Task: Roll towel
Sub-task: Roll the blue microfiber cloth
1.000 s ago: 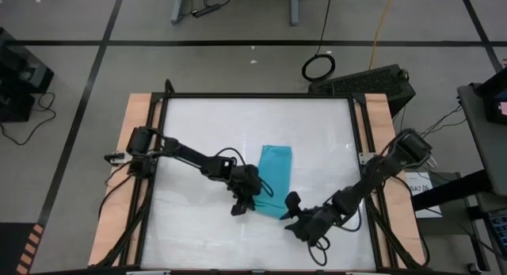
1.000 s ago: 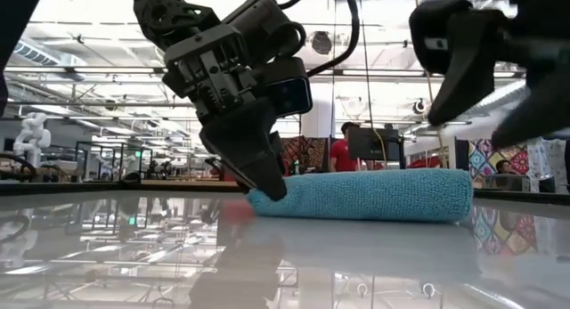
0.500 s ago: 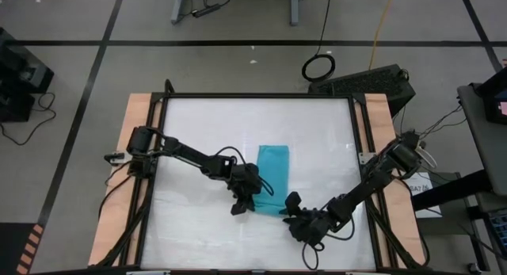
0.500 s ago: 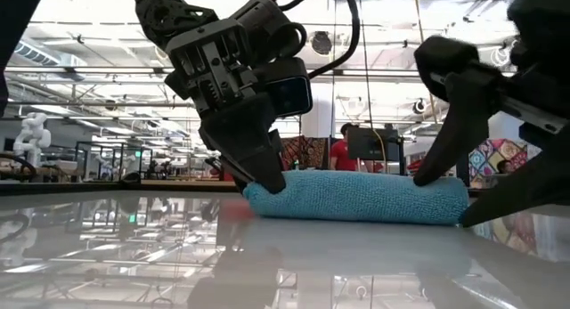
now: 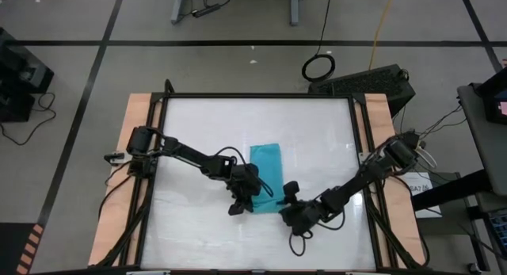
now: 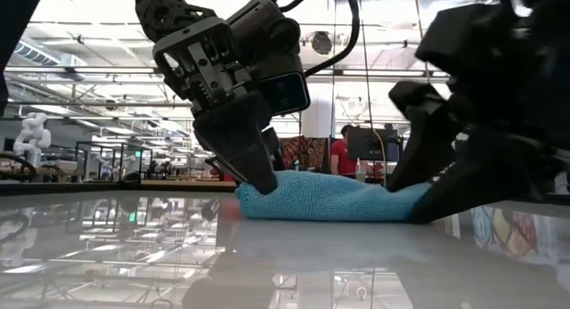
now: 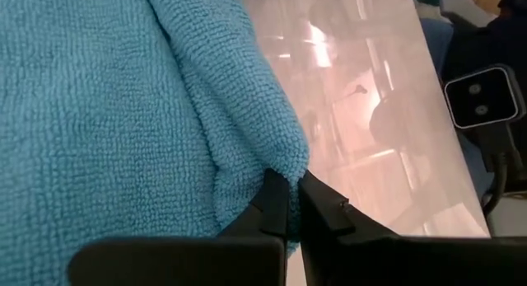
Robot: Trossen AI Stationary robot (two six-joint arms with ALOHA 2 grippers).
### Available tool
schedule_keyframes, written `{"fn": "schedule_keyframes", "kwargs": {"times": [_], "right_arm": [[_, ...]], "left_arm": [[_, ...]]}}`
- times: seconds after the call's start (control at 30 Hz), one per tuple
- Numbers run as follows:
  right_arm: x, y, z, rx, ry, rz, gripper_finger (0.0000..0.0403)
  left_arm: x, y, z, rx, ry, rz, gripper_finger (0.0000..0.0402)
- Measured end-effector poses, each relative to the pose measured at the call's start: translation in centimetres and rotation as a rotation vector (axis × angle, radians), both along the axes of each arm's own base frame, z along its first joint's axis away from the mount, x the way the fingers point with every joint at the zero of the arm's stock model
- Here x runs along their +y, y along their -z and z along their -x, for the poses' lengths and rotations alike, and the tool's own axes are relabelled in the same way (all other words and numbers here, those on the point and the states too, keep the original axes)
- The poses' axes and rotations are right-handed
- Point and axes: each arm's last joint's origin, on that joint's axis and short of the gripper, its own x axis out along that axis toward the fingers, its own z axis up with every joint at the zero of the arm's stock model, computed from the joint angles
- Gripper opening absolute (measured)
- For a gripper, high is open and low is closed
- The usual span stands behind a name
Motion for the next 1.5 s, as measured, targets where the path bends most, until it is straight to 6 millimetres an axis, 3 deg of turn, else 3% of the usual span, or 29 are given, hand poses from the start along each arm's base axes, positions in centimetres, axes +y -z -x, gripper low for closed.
{"fn": "schedule_keyframes", "kwargs": {"times": [0.13, 0.3, 0.5, 0.7, 0.93, 1.07, 1.2, 1.5], "right_arm": [[-0.6, 0.1, -0.4, 0.041, 0.01, -0.106, 0.0095], [-1.2, 0.1, -0.8, 0.086, 0.01, -0.224, 0.0013], [-1.7, -0.9, -0.9, 0.116, 0.021, -0.368, 0.0015], [-2.5, -2.2, -0.8, 0.142, 0.058, -0.504, 0.0004], [-3.2, -2.6, -1.1, 0.164, 0.101, -0.614, 0.0003], [-3.5, -2.7, -1.3, 0.169, 0.122, -0.652, 0.0004], [-3.8, -2.7, -1.5, 0.174, 0.136, -0.688, 0.0004], [-4.2, -2.9, -1.9, 0.181, 0.161, -0.778, 0.0004]], "left_arm": [[-0.2, 0.1, 0.1, -0.003, 0.018, -0.018, 0.0031], [-0.8, 0.1, 0.2, -0.021, 0.041, -0.057, 0.0095], [-1.7, -0.4, 0.5, -0.061, 0.079, -0.097, 0.0159], [-2.8, -2.1, 1.1, -0.113, 0.054, -0.228, 0.0166], [-6.3, -4.0, 2.5, -0.289, 0.082, -0.594, 0.0166], [-8.7, -3.7, 3.5, -0.358, 0.131, -0.821, 0.0166], [-10.5, -3.3, 4.1, -0.412, 0.158, -0.935, 0.0166], [-11.6, -0.8, 3.7, -0.455, 0.208, -1.08, 0.0167]]}}
